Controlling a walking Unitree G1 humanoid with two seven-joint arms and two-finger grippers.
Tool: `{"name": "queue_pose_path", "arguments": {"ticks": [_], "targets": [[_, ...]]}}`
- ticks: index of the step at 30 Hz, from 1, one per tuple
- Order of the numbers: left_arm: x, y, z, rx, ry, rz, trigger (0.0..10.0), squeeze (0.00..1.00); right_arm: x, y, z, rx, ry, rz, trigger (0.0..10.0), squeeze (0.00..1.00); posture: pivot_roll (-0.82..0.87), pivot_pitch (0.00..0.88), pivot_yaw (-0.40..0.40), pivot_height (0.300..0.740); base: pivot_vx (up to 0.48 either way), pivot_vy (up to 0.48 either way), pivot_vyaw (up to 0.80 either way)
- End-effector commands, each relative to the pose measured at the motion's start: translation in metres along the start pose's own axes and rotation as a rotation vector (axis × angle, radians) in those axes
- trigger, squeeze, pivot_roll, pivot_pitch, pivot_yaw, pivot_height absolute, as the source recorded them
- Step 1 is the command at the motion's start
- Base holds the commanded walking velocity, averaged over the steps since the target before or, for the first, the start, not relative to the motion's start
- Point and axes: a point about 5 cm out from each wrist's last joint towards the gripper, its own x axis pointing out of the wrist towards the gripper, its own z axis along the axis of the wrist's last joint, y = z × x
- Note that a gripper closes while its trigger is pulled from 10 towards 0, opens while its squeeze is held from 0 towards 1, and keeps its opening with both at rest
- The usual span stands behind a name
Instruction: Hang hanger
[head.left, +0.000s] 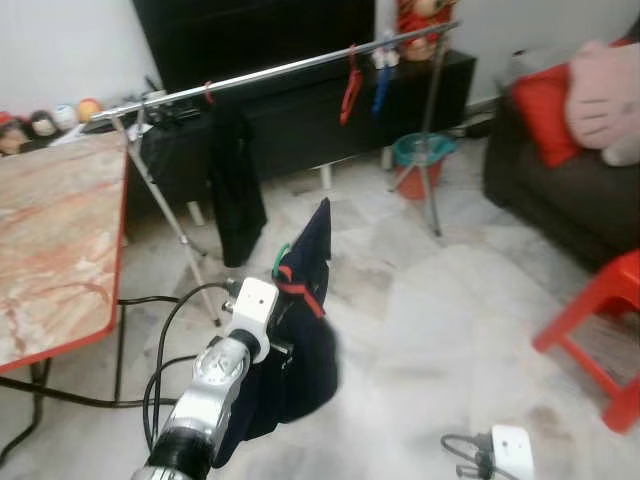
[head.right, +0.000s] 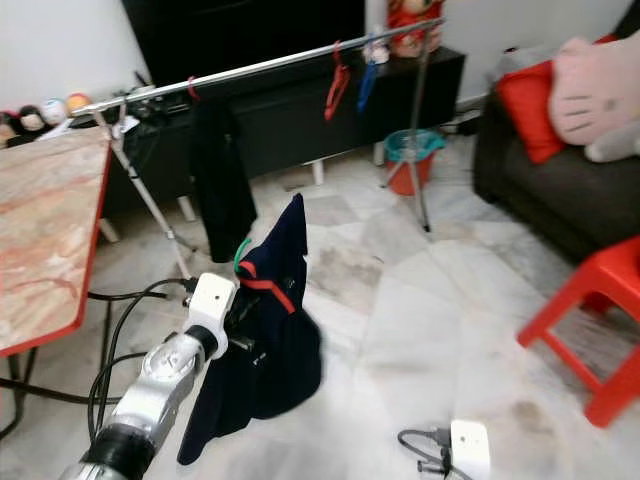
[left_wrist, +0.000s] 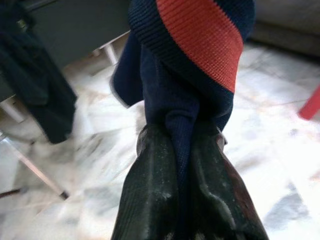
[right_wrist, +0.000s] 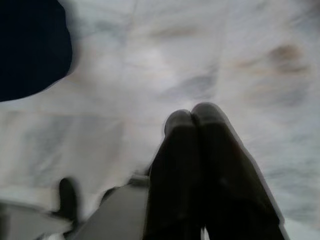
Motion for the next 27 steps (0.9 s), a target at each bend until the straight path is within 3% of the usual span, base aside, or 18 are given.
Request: {"name": "queue_pose_path", "arguments": {"ticks": [1, 3, 13, 14, 15, 16, 17, 18, 21, 27], "targets": [[0.000, 0.010, 0.011, 0.020, -0.039, 0.012, 10.0, 0.00, 0.001, 0.007, 0.001, -0.039, -0.007, 0.029, 10.0, 0.00, -0.01, 0.000, 0.078, 0.740, 0.000, 0.000, 0.00], [0.000, 0.010, 0.015, 0.023, -0.046, 0.000, 10.0, 0.00, 0.001, 0.008, 0.005, -0.123, -0.026, 0.040, 10.0, 0.00, -0.01, 0.000, 0.079, 0.740, 0.000, 0.000, 0.00], [0.001, 0.006, 0.032, 0.059, -0.065, -0.159, 10.0, 0.00, 0.001, 0.013, 0.015, -0.296, -0.106, 0.106, 10.0, 0.00, -0.01, 0.000, 0.076, 0.740, 0.000, 0.000, 0.00], [-0.001, 0.005, 0.036, 0.072, -0.066, -0.211, 10.0, 0.00, 0.003, 0.031, 0.094, -0.548, -0.547, 0.097, 10.0, 0.00, -0.01, 0.000, 0.077, 0.740, 0.000, 0.000, 0.00], [-0.002, 0.005, 0.037, 0.075, -0.067, -0.227, 10.0, 0.00, -0.001, 0.042, 0.130, -0.590, -0.720, 0.117, 10.0, 0.00, -0.01, 0.000, 0.078, 0.740, 0.000, 0.000, 0.00], [-0.002, 0.005, 0.037, 0.075, -0.067, -0.227, 10.0, 0.00, -0.001, 0.042, 0.130, -0.590, -0.720, 0.117, 10.0, 0.00, -0.01, 0.000, 0.078, 0.740, 0.000, 0.000, 0.00], [-0.003, 0.003, 0.040, 0.079, -0.071, -0.263, 10.0, 0.00, -0.004, 0.046, 0.154, -0.579, -0.797, 0.138, 10.0, 0.00, -0.01, 0.000, 0.078, 0.740, 0.000, 0.000, 0.00], [-0.004, 0.002, 0.041, 0.082, -0.073, -0.287, 10.0, 0.00, -0.004, 0.047, 0.164, -0.553, -0.807, 0.152, 10.0, 0.00, -0.01, 0.000, 0.078, 0.740, 0.000, 0.000, 0.00], [-0.009, -0.007, 0.048, 0.108, -0.057, -0.434, 10.0, 0.00, 0.003, 0.047, 0.179, -0.391, -0.673, 0.205, 10.0, 0.00, -0.01, 0.000, 0.080, 0.740, 0.000, 0.000, 0.00], [-0.011, -0.019, 0.058, 0.080, -0.071, -0.555, 10.0, 0.00, -0.001, 0.056, 0.181, -0.499, -0.700, 0.308, 10.0, 0.00, -0.02, 0.000, 0.080, 0.740, 0.000, 0.000, 0.00]]}}
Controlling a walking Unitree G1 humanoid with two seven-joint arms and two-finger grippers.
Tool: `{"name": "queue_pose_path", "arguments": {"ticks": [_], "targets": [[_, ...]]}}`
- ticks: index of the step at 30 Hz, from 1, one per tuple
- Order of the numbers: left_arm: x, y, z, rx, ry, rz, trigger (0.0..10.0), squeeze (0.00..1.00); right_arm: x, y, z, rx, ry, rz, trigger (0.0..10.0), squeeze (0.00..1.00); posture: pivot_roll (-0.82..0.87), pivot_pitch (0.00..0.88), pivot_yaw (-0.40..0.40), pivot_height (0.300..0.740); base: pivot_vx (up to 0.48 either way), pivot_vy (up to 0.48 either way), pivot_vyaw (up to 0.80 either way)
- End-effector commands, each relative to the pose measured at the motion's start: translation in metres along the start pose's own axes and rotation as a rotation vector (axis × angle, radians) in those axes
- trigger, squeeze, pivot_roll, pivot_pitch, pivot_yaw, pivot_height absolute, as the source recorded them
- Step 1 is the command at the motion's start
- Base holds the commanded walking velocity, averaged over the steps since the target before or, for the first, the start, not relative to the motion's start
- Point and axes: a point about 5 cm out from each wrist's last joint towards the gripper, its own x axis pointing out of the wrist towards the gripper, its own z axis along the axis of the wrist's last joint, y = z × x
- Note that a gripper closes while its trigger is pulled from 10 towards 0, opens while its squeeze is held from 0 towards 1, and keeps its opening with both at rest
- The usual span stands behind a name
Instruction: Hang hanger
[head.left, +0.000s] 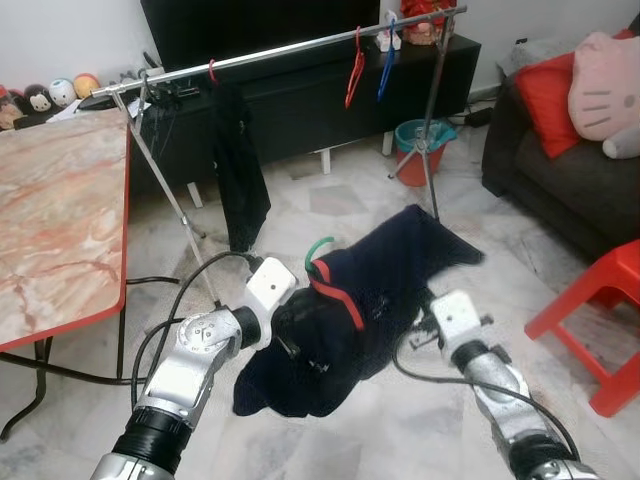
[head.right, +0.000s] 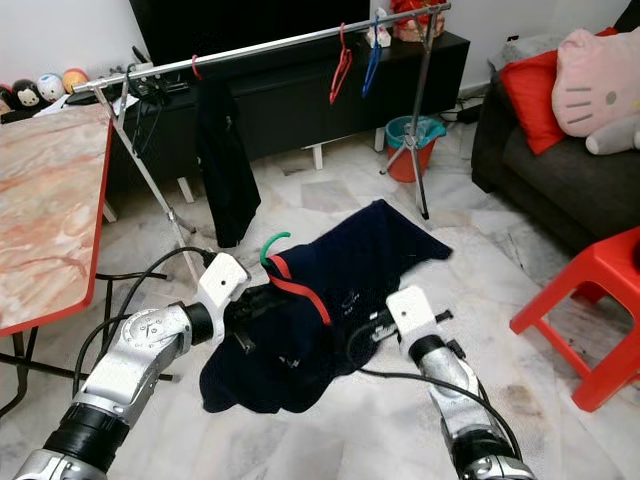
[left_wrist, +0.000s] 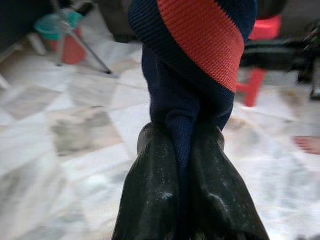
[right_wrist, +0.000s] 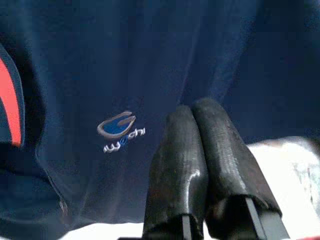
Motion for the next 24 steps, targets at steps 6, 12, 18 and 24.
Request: {"name": "queue_pose_path", "arguments": {"ticks": [6, 12, 18, 24], "targets": [[0.004, -0.011, 0.022, 0.001, -0.064, -0.107, 10.0, 0.00, -0.009, 0.021, -0.015, -0.076, 0.035, 0.156, 10.0, 0.00, -0.01, 0.000, 0.081, 0.740, 0.000, 0.000, 0.00], [0.002, -0.014, 0.025, -0.014, -0.045, -0.151, 10.0, 0.00, -0.014, 0.031, -0.022, -0.035, 0.086, 0.234, 10.0, 0.00, -0.01, 0.000, 0.082, 0.740, 0.000, 0.000, 0.00], [0.002, -0.016, 0.026, -0.021, -0.045, -0.160, 10.0, 0.00, -0.011, 0.024, -0.019, -0.046, 0.075, 0.145, 10.0, 1.00, -0.01, 0.000, 0.081, 0.740, 0.000, 0.000, 0.00], [0.002, -0.017, 0.024, -0.023, -0.030, -0.165, 10.0, 0.00, -0.011, 0.024, -0.019, -0.031, 0.083, 0.145, 10.0, 1.00, -0.01, 0.000, 0.077, 0.740, 0.000, 0.000, 0.00]]}}
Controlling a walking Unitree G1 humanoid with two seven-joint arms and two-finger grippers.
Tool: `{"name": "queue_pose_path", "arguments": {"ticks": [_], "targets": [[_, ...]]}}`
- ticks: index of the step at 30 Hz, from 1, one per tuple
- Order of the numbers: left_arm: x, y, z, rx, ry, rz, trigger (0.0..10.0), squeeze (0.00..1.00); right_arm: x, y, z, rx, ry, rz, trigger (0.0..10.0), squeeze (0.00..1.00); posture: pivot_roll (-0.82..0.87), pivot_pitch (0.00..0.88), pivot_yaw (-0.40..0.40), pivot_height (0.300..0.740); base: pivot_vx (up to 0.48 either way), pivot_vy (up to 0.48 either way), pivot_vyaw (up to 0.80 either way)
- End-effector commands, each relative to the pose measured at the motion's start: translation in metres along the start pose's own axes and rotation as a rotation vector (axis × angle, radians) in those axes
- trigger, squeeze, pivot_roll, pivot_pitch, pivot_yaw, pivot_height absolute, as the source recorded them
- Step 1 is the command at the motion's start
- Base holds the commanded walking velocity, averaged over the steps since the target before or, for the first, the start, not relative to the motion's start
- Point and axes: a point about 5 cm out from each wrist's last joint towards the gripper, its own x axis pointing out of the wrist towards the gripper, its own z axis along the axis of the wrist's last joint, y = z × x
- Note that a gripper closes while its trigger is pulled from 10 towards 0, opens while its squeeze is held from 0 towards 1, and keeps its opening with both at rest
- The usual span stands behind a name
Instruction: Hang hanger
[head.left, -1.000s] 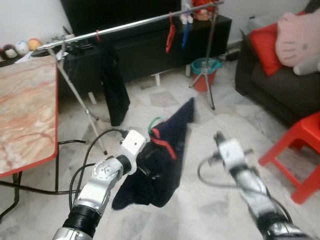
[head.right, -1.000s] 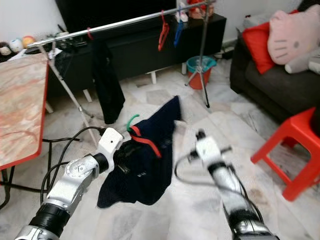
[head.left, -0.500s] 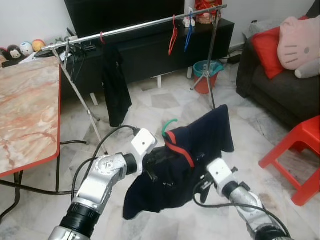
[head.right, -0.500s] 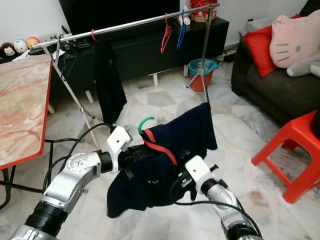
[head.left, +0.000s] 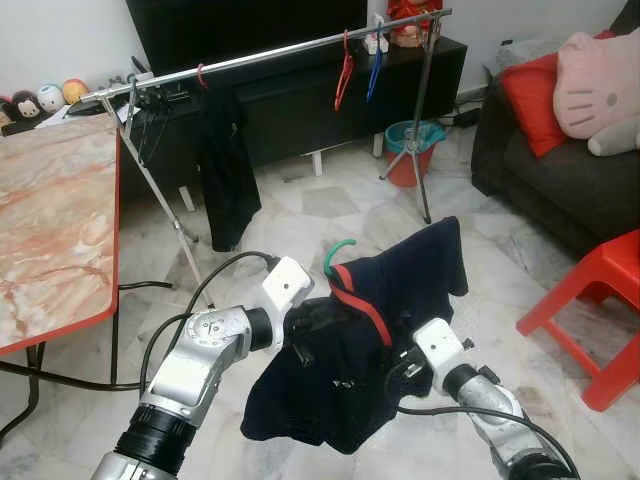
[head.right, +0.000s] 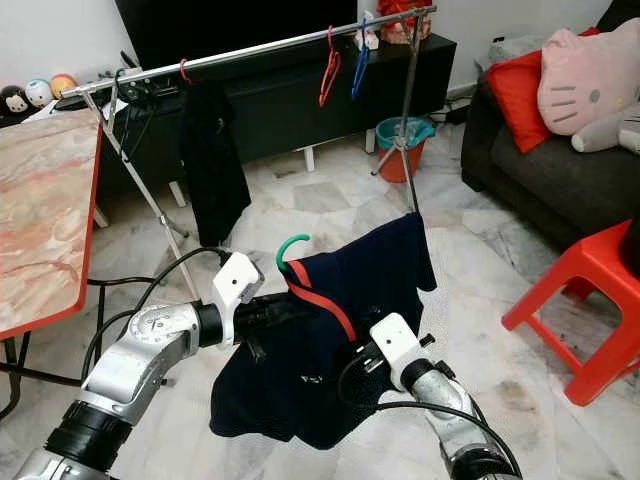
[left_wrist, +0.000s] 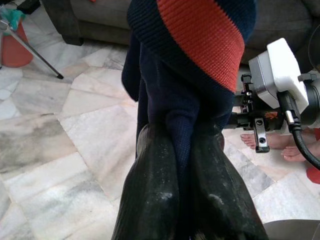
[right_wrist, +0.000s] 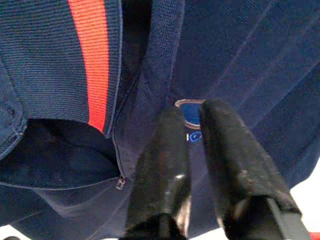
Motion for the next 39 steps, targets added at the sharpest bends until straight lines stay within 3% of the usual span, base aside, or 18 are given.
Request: {"name": "queue_pose_path", "arguments": {"ticks": [1, 14, 17, 18, 19, 27, 33, 35, 37, 39], "targets": [[-0.001, -0.003, 0.009, 0.031, -0.021, -0.018, 10.0, 0.00, 0.001, 0.001, 0.000, 0.020, 0.003, 0.010, 10.0, 1.00, -0.01, 0.000, 0.077, 0.740, 0.000, 0.000, 0.00], [0.003, -0.010, 0.011, 0.024, -0.012, -0.060, 10.0, 0.00, 0.002, 0.024, -0.008, 0.131, 0.045, 0.101, 10.0, 1.00, -0.01, 0.000, 0.078, 0.740, 0.000, 0.000, 0.00], [0.003, -0.012, 0.012, 0.014, -0.015, -0.083, 10.0, 0.00, 0.002, 0.023, -0.007, 0.082, 0.047, 0.088, 10.0, 1.00, -0.01, 0.000, 0.078, 0.740, 0.000, 0.000, 0.00], [0.003, -0.014, 0.012, 0.007, -0.012, -0.099, 10.0, 0.00, 0.002, 0.021, -0.006, 0.072, 0.045, 0.072, 10.0, 0.23, -0.01, 0.000, 0.078, 0.740, 0.000, 0.000, 0.00], [0.003, -0.015, 0.012, 0.005, -0.010, -0.112, 10.0, 0.00, 0.002, 0.020, -0.006, 0.069, 0.044, 0.058, 10.0, 0.00, -0.01, 0.000, 0.078, 0.740, 0.000, 0.000, 0.00], [0.002, -0.022, 0.013, -0.013, -0.002, -0.171, 10.0, 0.00, 0.002, 0.014, -0.005, 0.060, 0.039, 0.020, 10.0, 0.00, 0.00, 0.000, 0.074, 0.740, 0.000, 0.000, 0.00], [0.000, -0.024, 0.012, -0.021, 0.005, -0.191, 10.0, 0.00, 0.003, 0.005, -0.002, 0.039, 0.029, -0.099, 10.0, 0.00, 0.00, 0.000, 0.074, 0.740, 0.000, 0.000, 0.00], [-0.001, -0.022, 0.008, -0.007, 0.027, -0.175, 10.0, 0.00, 0.004, 0.002, 0.000, 0.045, 0.021, -0.119, 10.0, 0.00, 0.00, 0.000, 0.074, 0.740, 0.000, 0.000, 0.00], [-0.002, -0.012, -0.006, 0.056, 0.129, -0.101, 10.0, 0.00, 0.004, 0.001, 0.001, 0.043, 0.018, -0.117, 10.0, 0.00, -0.01, 0.000, 0.074, 0.740, 0.000, 0.000, 0.00], [-0.003, -0.009, -0.011, 0.074, 0.166, -0.078, 10.0, 0.00, 0.004, 0.000, 0.001, 0.038, 0.020, -0.115, 10.0, 0.00, -0.01, 0.000, 0.074, 0.740, 0.000, 0.000, 0.00]]}}
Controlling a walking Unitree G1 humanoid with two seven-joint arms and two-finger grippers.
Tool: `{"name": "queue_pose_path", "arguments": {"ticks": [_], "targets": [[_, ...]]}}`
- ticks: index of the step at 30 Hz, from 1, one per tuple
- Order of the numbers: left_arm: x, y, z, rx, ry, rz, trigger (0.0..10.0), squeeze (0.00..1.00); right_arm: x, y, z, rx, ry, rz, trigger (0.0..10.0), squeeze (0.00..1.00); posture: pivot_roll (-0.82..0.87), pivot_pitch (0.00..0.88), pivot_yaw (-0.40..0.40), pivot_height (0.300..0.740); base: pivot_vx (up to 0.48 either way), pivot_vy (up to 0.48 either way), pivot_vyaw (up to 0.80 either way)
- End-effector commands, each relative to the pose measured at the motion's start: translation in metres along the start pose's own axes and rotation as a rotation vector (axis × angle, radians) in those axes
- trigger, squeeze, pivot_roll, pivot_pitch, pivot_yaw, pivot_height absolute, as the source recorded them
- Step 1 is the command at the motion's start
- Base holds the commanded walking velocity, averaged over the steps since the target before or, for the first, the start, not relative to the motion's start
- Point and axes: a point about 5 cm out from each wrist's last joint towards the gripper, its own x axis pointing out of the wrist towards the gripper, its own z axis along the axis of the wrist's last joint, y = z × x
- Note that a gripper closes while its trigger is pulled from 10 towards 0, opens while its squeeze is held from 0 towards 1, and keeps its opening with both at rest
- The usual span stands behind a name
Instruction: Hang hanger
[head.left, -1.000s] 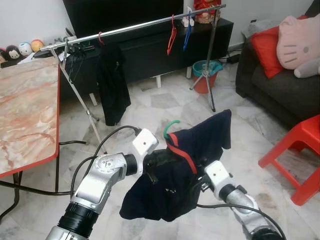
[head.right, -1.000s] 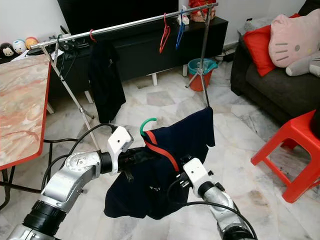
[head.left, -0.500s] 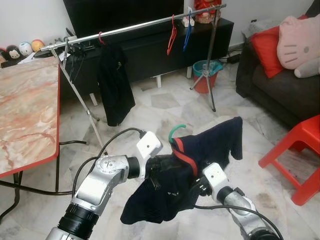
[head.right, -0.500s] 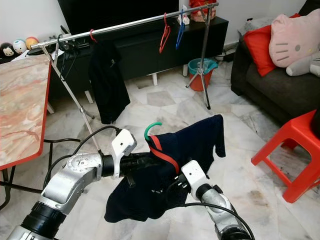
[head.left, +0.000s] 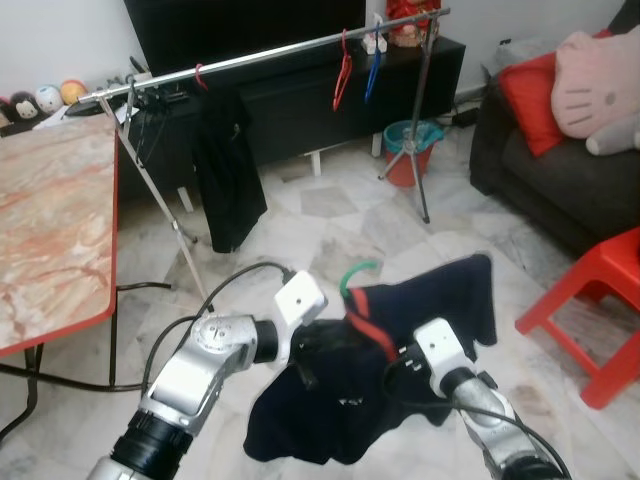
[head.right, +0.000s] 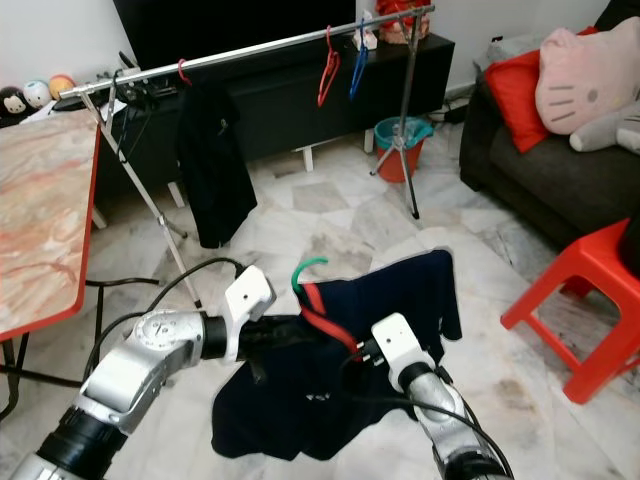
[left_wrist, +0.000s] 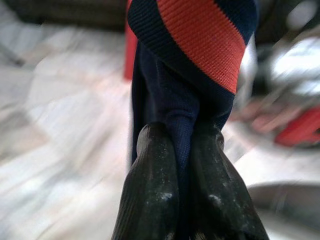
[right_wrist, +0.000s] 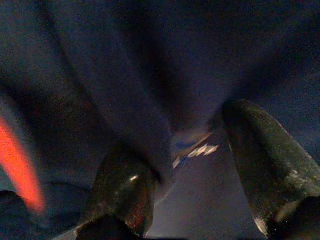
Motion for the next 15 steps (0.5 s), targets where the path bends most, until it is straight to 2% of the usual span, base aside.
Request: {"name": "queue_pose_path", "arguments": {"ticks": [1, 7, 15], "targets": [[-0.003, 0.006, -0.004, 0.043, 0.050, 0.043, 10.0, 0.00, 0.002, -0.003, 0.005, -0.005, -0.021, -0.006, 10.0, 0.00, -0.01, 0.000, 0.074, 0.740, 0.000, 0.000, 0.00], [-0.006, 0.021, -0.018, 0.055, 0.154, 0.194, 10.0, 0.00, 0.002, -0.002, 0.004, -0.011, -0.015, -0.014, 10.0, 0.00, 0.00, 0.000, 0.074, 0.740, 0.000, 0.000, 0.00], [-0.009, 0.023, -0.015, 0.037, 0.138, 0.185, 10.0, 0.00, 0.000, -0.003, -0.004, -0.015, 0.024, -0.015, 10.0, 0.00, 0.00, 0.000, 0.074, 0.740, 0.000, 0.000, 0.00]]}}
